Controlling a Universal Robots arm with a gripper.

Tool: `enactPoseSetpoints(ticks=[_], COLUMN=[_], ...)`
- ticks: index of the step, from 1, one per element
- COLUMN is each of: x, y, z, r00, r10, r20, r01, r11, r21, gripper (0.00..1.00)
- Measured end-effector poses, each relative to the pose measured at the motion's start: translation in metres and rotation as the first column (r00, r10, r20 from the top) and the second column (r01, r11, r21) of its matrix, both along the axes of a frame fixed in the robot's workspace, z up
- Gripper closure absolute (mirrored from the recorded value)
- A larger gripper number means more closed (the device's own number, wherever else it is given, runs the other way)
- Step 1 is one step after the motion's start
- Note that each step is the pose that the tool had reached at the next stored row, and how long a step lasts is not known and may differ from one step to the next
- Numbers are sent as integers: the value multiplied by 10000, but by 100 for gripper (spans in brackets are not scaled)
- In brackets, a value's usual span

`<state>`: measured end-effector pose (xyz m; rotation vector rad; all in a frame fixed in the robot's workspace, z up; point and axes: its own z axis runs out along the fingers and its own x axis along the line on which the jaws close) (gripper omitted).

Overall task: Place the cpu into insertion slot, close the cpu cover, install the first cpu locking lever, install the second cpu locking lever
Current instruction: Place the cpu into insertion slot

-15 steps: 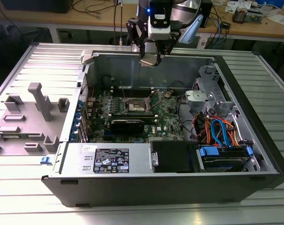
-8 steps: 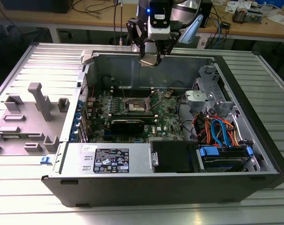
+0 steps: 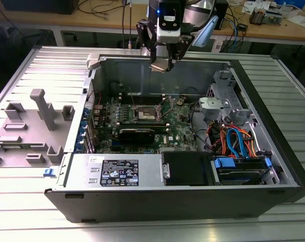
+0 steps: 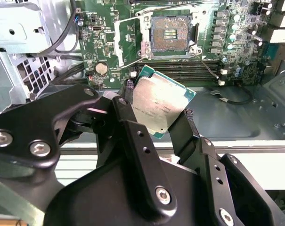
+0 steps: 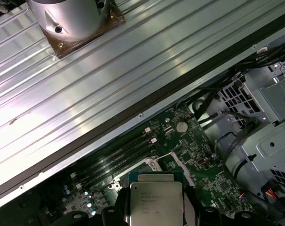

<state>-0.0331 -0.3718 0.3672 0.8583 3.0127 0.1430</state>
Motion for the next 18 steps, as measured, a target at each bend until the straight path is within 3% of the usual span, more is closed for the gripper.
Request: enactPoseSetpoints(ticks=[18], x=[0], y=[0], z=[-1], r00=[9999], r10=[-118], r20=[0], r01=[118], r11=[9999], r21=[0], gripper=[45])
